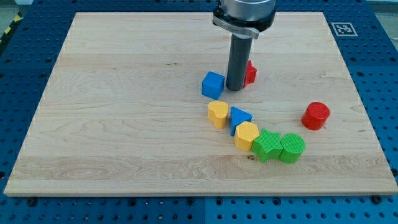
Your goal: Push the blue and yellow blocks downwards
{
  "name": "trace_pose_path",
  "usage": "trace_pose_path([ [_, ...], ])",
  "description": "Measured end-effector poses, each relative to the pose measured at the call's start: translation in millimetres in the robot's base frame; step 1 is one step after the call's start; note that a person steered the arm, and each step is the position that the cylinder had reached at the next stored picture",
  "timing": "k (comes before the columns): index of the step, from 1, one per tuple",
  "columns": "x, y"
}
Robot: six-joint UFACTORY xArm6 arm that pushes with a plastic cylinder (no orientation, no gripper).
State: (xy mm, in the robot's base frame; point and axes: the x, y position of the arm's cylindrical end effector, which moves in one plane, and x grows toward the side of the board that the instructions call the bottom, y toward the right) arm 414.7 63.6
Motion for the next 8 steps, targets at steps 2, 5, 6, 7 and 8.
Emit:
trace_pose_path([
  [2, -27.1, 0.1],
  [5, -19.4, -27.5],
  [6, 1.5, -37.9],
  [7, 38.8, -37.9],
  [8, 47.9, -37.4],
])
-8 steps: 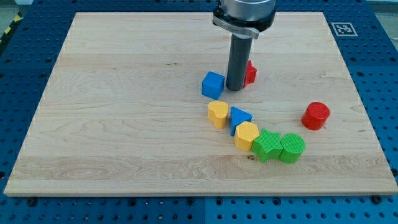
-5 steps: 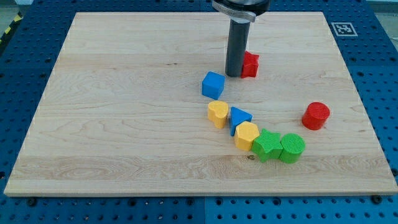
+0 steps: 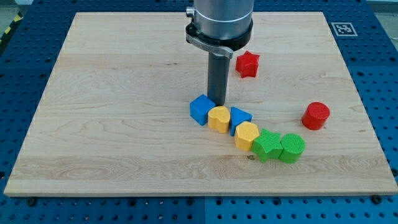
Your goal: Push the blue and yellow blocks downwards
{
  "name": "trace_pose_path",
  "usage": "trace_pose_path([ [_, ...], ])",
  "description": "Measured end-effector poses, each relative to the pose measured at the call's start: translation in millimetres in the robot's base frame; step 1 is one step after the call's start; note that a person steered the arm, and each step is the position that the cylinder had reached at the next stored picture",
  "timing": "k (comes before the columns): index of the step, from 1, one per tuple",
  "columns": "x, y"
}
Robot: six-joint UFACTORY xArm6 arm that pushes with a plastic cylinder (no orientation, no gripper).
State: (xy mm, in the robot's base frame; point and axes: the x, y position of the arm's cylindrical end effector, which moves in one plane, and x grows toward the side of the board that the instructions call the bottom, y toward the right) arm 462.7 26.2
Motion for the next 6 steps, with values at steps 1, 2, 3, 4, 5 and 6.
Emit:
trace_pose_path([
  [1, 0.0, 24.9],
  [2, 7.0, 59.7],
  [3, 34.6, 30.6],
  [4, 50.4, 14.2],
  [5, 48.1, 14.9],
  [6, 30.7, 36.5],
])
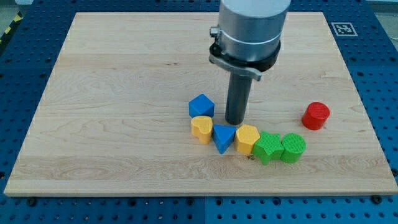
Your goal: Push the blue and yellow blocks downwards
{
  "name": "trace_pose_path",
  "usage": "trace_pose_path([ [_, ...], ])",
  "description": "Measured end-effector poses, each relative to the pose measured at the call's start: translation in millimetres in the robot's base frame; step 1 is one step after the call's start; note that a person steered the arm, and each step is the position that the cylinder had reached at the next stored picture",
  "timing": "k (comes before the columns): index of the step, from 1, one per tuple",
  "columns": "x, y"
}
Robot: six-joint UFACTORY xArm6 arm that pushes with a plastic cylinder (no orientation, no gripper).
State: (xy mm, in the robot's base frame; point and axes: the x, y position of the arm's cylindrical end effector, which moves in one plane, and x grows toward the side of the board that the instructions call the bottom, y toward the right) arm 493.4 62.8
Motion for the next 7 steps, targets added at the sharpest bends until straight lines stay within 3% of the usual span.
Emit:
trace_pose_path([
  [1, -16.3, -10.0],
  [2, -40.4, -56.8],
  [4, -2.3, -77.3],
  [7, 28.9, -56.4],
])
